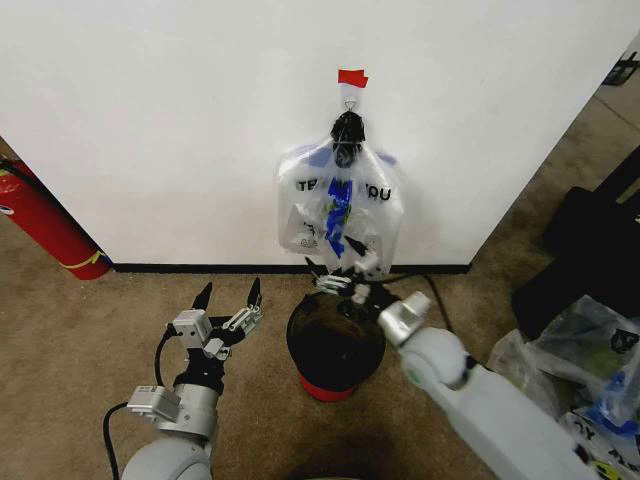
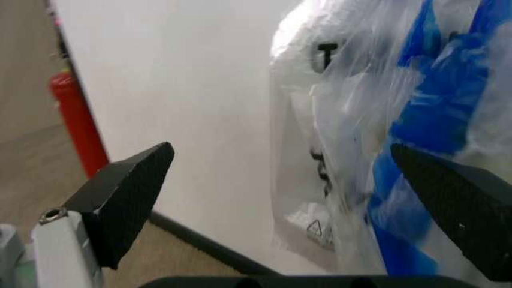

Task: Pick up the garbage bag from the wall and place it over the trash bin.

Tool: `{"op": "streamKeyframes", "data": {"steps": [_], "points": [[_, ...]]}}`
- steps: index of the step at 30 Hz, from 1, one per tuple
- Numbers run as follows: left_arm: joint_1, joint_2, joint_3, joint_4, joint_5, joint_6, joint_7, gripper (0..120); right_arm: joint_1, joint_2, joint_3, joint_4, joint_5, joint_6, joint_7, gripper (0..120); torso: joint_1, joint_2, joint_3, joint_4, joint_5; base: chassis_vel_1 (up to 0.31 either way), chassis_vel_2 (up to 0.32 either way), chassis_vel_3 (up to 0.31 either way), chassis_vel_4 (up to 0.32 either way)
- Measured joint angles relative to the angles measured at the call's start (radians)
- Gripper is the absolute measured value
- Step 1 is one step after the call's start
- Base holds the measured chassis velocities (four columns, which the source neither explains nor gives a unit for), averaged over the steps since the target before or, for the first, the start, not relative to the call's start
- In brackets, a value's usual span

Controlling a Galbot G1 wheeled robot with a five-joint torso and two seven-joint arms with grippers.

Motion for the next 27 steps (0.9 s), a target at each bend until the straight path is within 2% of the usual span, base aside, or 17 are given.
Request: {"op": "streamKeyframes", "data": {"steps": [4, 9, 17, 27], "points": [[-0.001, 0.0, -0.006, 0.002, -0.002, -0.004, 0.001, 99, 0.07, 0.059, -0.015, -0.04, 0.062, -0.046, 0.108, 100, 0.0, 0.0, 0.0, 0.0, -0.0001, 0.0, 0.0, 0.0, 0.0], [0.005, 0.001, -0.007, 0.004, -0.002, -0.013, 0.005, 99, 0.116, 0.086, -0.018, -0.075, 0.112, -0.083, 0.194, 100, 0.0, 0.0, 0.0, 0.0001, 0.0001, 0.0, 0.0, 0.0, 0.0], [0.008, 0.001, -0.007, 0.005, -0.005, -0.024, 0.008, 99, 0.139, 0.08, 0.0, -0.091, 0.169, -0.126, 0.278, 100, 0.0, 0.0, 0.0, 0.0, 0.0004, 0.0, 0.0, 0.0, 0.0], [0.02, 0.0, -0.007, 0.008, -0.002, -0.036, 0.012, 99, 0.11, 0.063, 0.039, -0.073, 0.163, -0.13, 0.302, 100, 0.0, 0.0, 0.0, 0.0, 0.0005, 0.0, 0.0, 0.0, 0.0]]}}
